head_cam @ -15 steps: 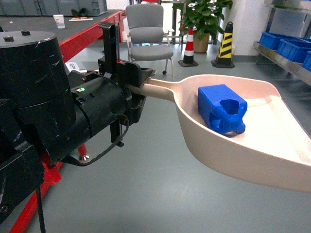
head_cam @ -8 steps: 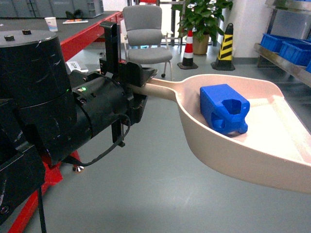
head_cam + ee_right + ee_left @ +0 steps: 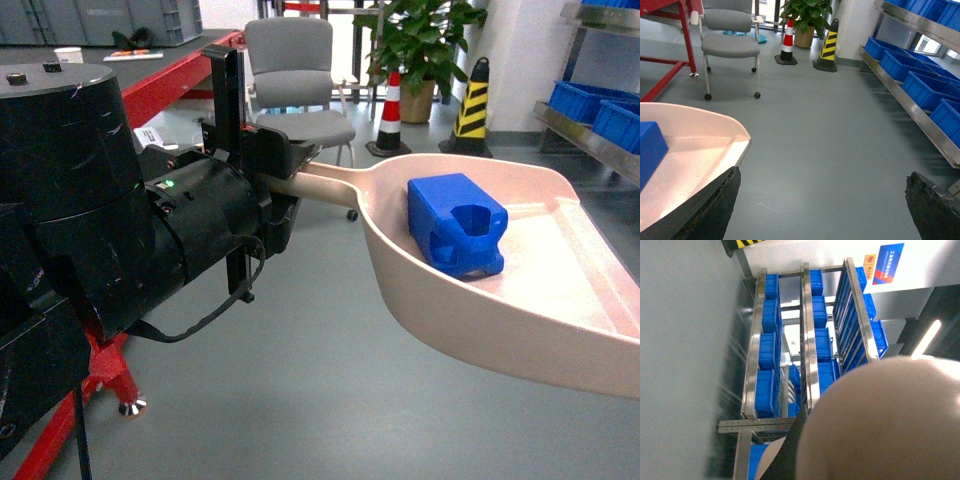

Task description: Place part in tray to right shelf

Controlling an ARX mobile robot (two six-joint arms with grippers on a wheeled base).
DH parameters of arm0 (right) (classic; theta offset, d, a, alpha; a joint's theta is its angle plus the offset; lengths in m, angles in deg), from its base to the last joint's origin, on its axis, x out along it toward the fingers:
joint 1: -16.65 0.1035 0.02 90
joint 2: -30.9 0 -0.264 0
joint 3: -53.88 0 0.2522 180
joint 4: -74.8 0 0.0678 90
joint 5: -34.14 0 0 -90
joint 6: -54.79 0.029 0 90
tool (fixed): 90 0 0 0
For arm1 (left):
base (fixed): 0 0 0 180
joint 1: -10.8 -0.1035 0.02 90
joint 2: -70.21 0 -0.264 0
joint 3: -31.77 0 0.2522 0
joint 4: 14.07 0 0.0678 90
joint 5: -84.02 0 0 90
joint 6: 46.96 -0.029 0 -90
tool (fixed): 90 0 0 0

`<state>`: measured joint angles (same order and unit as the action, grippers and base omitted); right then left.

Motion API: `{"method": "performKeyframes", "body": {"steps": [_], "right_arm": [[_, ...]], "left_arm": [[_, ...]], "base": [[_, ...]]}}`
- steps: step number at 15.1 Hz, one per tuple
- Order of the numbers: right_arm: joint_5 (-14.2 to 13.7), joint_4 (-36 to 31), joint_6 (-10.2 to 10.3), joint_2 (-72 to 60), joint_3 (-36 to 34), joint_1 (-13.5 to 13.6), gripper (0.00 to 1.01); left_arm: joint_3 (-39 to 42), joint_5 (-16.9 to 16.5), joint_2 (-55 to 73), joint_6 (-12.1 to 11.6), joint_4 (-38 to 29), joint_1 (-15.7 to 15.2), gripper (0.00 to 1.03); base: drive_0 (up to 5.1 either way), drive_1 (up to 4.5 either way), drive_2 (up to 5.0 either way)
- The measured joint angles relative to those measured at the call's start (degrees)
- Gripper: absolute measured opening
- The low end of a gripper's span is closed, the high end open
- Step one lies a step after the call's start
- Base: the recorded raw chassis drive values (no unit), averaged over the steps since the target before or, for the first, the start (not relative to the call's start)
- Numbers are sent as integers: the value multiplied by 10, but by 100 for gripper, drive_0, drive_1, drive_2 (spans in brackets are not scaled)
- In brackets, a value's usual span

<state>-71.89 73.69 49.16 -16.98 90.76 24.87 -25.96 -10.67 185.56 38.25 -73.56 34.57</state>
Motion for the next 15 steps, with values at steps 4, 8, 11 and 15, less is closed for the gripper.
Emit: {"method": "performKeyframes", "body": {"steps": [4,8,11,15], "right_arm": [[2,0,0,0,0,0,98],[2,0,0,0,0,0,98],[2,0,0,0,0,0,98],[2,0,0,0,0,0,98]], "left_arm": [[-1,1,0,0,0,-2,13],[-1,0,0,1,-1,-2,13],[-1,0,0,1,0,-2,13],[-1,0,0,1,0,-2,13]], "base": [[-187,-187,-187],[-170,-170,-170],[-155,-155,-155],[-155,-155,-155]]}}
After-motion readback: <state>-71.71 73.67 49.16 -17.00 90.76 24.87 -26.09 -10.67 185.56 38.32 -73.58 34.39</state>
